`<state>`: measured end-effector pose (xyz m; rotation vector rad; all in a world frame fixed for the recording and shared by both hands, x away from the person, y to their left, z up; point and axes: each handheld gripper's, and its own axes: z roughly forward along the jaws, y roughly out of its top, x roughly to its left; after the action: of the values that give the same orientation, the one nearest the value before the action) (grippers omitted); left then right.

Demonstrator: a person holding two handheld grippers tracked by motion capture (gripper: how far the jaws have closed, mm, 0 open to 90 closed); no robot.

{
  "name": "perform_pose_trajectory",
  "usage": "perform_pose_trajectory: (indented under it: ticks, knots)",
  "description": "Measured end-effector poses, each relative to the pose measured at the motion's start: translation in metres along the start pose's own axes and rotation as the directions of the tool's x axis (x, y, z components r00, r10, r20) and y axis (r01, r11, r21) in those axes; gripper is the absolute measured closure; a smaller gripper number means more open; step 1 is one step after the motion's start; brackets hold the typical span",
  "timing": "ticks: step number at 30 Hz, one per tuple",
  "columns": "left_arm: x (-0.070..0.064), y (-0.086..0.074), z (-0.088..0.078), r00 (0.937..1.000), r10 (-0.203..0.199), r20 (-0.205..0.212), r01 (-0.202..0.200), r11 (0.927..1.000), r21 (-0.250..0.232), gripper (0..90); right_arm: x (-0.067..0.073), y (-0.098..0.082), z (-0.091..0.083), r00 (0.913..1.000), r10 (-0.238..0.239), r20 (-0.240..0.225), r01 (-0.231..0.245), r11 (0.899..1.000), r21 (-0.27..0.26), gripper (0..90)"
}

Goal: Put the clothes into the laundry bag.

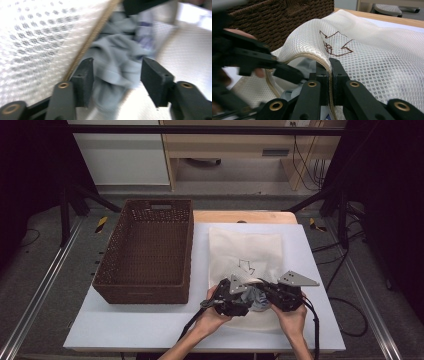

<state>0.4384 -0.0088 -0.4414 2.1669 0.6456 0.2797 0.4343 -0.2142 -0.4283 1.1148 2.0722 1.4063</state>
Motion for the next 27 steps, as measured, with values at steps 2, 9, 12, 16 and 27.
perform_pose_trajectory:
  ticks: [2, 9, 12, 16, 27]
  knots:
    - [-0.003, -0.003, -0.003, 0.9995, 0.022, 0.024, -0.023, 0.9994, 0.027, 39.2, 0.0, 0.0, 0.0, 1.0, -0.005, -0.001, 0.005, 1.0, 0.001, 86.5]
    - [0.001, -0.011, 0.025, 0.9997, 0.003, -0.024, 0.001, 0.9882, 0.153, 47.7, 0.0, -0.001, 0.001, 1.0, -0.005, -0.004, 0.005, 1.0, 0.009, 86.2]
    - [0.002, -0.01, 0.035, 0.999, -0.015, -0.042, 0.021, 0.9872, 0.158, 59.3, 0.0, -0.001, 0.002, 1.0, -0.001, -0.007, 0.001, 1.0, 0.011, 86.3]
    - [0.002, -0.002, 0.037, 0.9952, -0.028, -0.094, 0.043, 0.987, 0.155, 77.1, 0.0, 0.0, 0.002, 0.9999, 0.003, -0.011, -0.003, 1.0, 0.013, 86.6]
    - [0.014, 0.008, 0.057, 0.9851, -0.055, -0.163, 0.066, 0.9958, 0.063, 81.0, 0.0, 0.0, 0.0, 0.9996, 0.016, -0.024, -0.016, 1.0, 0.005, 87.2]
